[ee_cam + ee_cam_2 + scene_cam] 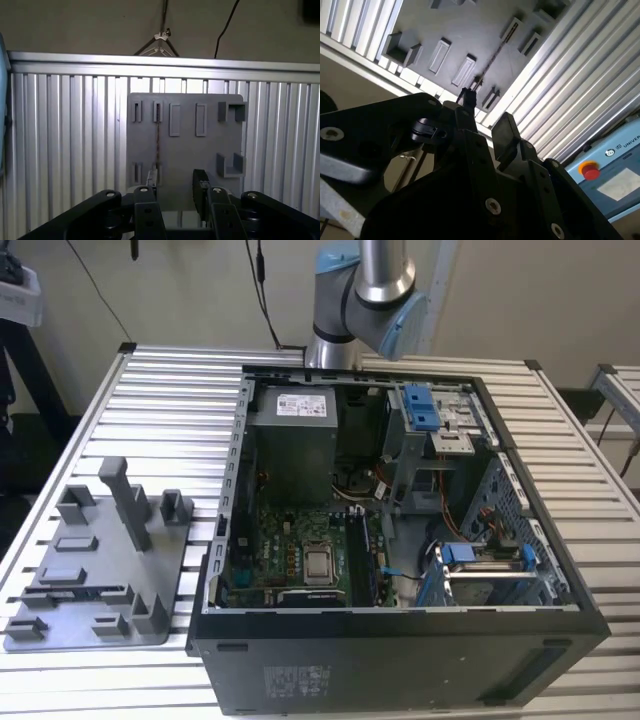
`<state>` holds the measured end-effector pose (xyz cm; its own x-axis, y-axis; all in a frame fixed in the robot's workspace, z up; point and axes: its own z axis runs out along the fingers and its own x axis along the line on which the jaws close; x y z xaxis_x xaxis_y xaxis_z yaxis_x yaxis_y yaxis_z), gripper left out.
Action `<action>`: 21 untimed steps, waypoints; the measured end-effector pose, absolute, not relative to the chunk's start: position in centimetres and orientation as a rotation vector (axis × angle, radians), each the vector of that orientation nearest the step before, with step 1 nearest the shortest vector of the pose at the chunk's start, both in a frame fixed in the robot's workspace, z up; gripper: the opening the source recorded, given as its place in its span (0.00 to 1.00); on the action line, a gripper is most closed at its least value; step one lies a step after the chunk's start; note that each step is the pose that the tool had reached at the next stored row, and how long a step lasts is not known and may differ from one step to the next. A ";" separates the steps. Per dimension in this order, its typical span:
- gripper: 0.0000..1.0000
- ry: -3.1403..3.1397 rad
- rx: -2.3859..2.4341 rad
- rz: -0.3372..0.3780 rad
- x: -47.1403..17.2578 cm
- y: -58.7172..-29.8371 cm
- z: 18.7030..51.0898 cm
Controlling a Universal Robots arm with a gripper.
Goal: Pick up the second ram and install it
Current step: 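Pick up the second ram and move it above second insertion slot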
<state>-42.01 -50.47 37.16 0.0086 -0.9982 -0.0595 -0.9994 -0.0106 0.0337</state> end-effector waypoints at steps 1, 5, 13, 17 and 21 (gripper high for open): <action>0.42 2.197 -2.219 0.104 -42.0 -50.5 37.0; 0.42 2.198 -2.219 0.105 -42.0 -50.5 36.3; 0.42 2.188 -2.210 0.105 -42.0 -50.5 35.6; 0.42 2.186 -2.208 0.112 -42.0 -50.5 35.5; 0.42 2.186 -2.208 0.112 -42.0 -50.5 35.4</action>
<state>-42.03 -50.47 35.42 0.0091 -0.9972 -0.0743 -0.9996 -0.0111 0.0272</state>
